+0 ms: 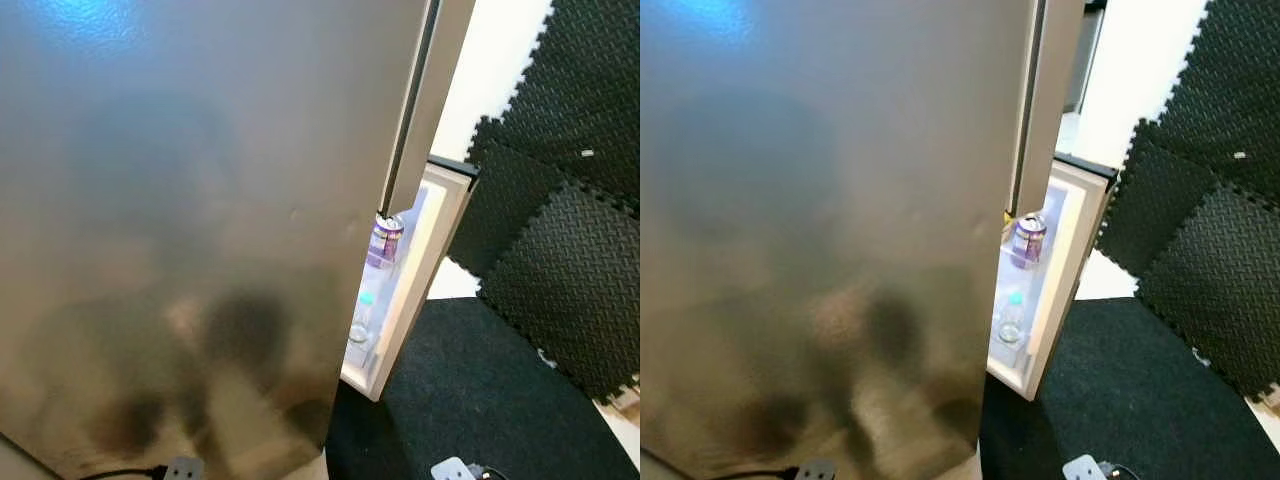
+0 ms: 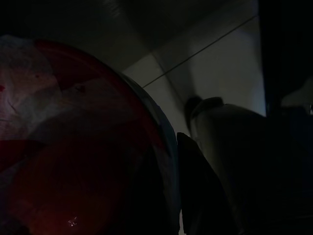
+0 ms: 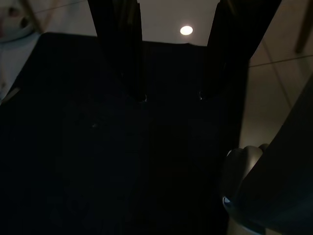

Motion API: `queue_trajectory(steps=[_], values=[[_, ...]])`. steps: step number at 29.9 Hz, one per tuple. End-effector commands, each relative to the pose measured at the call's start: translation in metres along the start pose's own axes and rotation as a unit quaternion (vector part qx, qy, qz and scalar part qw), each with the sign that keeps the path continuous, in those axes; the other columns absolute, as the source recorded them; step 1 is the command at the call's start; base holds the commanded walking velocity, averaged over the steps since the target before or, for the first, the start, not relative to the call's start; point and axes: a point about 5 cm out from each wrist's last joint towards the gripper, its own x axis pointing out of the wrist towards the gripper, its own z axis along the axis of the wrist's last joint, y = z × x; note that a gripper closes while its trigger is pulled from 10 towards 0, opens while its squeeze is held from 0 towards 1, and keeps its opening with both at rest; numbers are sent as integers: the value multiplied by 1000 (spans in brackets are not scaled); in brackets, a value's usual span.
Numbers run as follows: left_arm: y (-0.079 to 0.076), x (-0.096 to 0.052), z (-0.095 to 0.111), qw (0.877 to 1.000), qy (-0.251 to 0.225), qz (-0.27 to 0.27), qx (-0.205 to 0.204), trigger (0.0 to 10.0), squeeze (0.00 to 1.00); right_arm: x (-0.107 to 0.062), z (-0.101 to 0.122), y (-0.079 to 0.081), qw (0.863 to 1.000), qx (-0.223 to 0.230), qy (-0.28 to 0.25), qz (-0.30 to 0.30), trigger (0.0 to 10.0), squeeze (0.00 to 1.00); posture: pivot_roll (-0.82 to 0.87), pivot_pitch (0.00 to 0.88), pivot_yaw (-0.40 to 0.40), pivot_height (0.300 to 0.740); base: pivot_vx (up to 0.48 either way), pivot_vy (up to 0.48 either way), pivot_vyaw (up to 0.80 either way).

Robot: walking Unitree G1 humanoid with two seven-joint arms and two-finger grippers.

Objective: Restocking fridge

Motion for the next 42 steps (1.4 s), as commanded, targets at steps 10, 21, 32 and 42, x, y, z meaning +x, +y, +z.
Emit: queue_trajectory(steps=[10, 21, 32, 42], values=[[-3, -2, -15, 999, 31, -9, 2, 10000, 0, 0, -10, 3, 1000, -9, 15, 6, 10000, 0, -12, 0, -2, 740, 0, -480, 0], [-3, -1, -13, 1000, 29, -9, 4, 10000, 0, 0, -9, 3, 1000, -10, 12, 9, 10000, 0, -14, 0, -1, 740, 0, -480, 0], [-3, -1, -13, 1000, 30, -9, 7, 10000, 0, -1, -12, 5, 1000, -10, 17, 18, 10000, 0, -15, 0, 1, 740, 0, -480, 0], [-3, -1, -11, 1000, 28, -10, 7, 10000, 0, -1, -8, 3, 1000, -11, 4, 17, 10000, 0, -18, 0, -2, 740, 0, -480, 0]])
